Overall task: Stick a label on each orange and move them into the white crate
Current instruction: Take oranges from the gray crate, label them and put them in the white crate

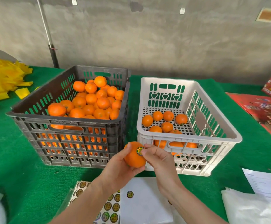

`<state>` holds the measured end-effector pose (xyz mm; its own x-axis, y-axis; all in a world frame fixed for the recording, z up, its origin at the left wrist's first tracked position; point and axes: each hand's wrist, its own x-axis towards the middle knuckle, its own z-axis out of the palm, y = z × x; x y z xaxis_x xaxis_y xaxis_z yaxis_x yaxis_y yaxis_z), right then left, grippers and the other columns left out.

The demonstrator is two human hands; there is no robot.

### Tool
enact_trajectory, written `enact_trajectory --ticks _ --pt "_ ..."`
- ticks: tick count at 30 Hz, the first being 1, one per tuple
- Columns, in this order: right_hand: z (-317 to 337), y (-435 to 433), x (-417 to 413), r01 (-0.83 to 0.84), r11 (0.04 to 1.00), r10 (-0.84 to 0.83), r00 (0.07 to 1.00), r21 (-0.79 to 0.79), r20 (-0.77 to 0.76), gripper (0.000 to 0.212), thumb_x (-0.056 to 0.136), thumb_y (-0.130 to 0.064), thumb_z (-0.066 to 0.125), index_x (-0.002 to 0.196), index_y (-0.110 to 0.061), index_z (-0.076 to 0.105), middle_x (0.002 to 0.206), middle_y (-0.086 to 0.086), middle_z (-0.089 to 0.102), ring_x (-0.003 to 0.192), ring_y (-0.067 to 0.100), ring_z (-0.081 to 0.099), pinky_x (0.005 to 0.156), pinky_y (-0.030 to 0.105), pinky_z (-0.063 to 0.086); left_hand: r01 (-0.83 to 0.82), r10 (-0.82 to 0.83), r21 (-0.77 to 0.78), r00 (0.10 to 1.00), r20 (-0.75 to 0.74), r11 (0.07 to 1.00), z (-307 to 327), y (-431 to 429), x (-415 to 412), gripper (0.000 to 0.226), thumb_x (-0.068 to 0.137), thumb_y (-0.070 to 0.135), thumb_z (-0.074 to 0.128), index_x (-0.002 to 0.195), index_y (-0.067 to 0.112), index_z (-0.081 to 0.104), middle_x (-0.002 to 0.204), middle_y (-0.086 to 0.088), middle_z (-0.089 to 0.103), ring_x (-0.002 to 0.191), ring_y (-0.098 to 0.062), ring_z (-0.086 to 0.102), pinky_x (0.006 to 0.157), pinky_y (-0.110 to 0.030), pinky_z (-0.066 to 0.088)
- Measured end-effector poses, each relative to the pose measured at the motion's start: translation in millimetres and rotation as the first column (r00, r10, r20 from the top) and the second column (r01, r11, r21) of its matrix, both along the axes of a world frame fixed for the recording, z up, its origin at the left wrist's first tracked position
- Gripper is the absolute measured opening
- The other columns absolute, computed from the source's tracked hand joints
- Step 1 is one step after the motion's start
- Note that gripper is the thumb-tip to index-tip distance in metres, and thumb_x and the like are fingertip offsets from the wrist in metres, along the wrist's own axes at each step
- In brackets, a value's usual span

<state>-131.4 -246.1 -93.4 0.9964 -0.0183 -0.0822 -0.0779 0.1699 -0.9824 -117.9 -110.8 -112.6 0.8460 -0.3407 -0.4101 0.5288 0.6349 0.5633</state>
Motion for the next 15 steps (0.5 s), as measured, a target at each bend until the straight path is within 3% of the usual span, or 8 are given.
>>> enact_trajectory --ticks 3,6,8,10,13,15 --pt "-4.2 2.4 -0.7 0.051 0.996 -0.049 0.998 -0.074 0.027 0.024 0.081 -0.013 0.07 0.058 -0.018 0.067 0.103 -0.006 0.067 0.102 0.011 0.06 0.075 0.021 0.044 0.013 -0.011 -0.024 0.999 0.049 1.0 0.6 -0.8 -2.2 0.06 0.079 0.037 0.062 0.131 0.01 0.052 0.125 -0.016 0.063 0.116 -0.03 0.06 0.099 -0.043 0.047" --pt "-10.1 3.0 -1.7 0.067 0.982 -0.063 0.998 -0.178 0.03 0.021 0.081 -0.018 0.072 0.061 -0.013 0.065 0.101 -0.004 0.067 0.102 0.011 0.06 0.088 0.031 0.046 0.018 -0.019 0.008 0.992 0.128 1.0 1.9 -1.1 -4.4 0.061 0.082 0.037 0.059 0.136 0.011 0.043 0.124 -0.016 0.063 0.114 -0.03 0.062 0.091 -0.042 0.053" --pt "-11.4 -0.8 -0.7 0.045 0.971 -0.045 0.999 -0.236 0.004 0.026 0.077 -0.027 0.075 0.063 -0.009 0.063 0.102 0.0 0.067 0.102 0.013 0.06 0.093 0.036 0.046 -0.002 -0.002 0.029 0.99 0.144 1.0 2.9 1.6 -4.1 0.066 0.079 0.036 0.064 0.137 0.013 0.042 0.124 -0.017 0.063 0.114 -0.031 0.062 0.089 -0.042 0.054" --pt "-12.5 -6.9 0.1 -0.008 0.961 -0.01 0.998 -0.278 -0.063 0.031 0.072 -0.036 0.077 0.067 -0.011 0.059 0.097 0.001 0.066 0.094 0.013 0.061 0.088 0.034 0.047 -0.001 -0.011 0.074 0.987 0.162 0.997 7.4 5.6 -6.1 0.073 0.073 0.037 0.076 0.135 0.015 0.044 0.125 -0.016 0.062 0.112 -0.032 0.063 0.089 -0.043 0.053" --pt "-10.6 -13.6 -7.8 -0.057 0.936 0.05 0.998 -0.346 -0.03 0.034 0.074 -0.037 0.077 0.097 -0.026 0.055 0.108 -0.009 0.057 0.097 0.01 0.059 0.084 0.029 0.051 0.038 -0.106 0.275 0.966 0.236 0.961 19.3 11.7 -11.3 0.089 0.052 0.046 0.087 0.129 0.017 0.051 0.124 -0.015 0.061 0.106 -0.029 0.065 0.08 -0.038 0.056" --pt "-0.6 -16.7 -14.7 -0.074 0.922 0.147 0.975 -0.38 0.167 0.053 0.076 -0.038 0.075 0.118 -0.039 0.044 0.121 -0.025 0.048 0.111 0.001 0.052 0.088 0.021 0.048 0.015 -0.168 0.44 0.936 0.31 0.898 27.6 14.1 -14.1 0.073 0.063 0.045 0.076 0.127 0.019 0.052 0.126 -0.014 0.059 0.108 -0.029 0.062 0.081 -0.036 0.055"
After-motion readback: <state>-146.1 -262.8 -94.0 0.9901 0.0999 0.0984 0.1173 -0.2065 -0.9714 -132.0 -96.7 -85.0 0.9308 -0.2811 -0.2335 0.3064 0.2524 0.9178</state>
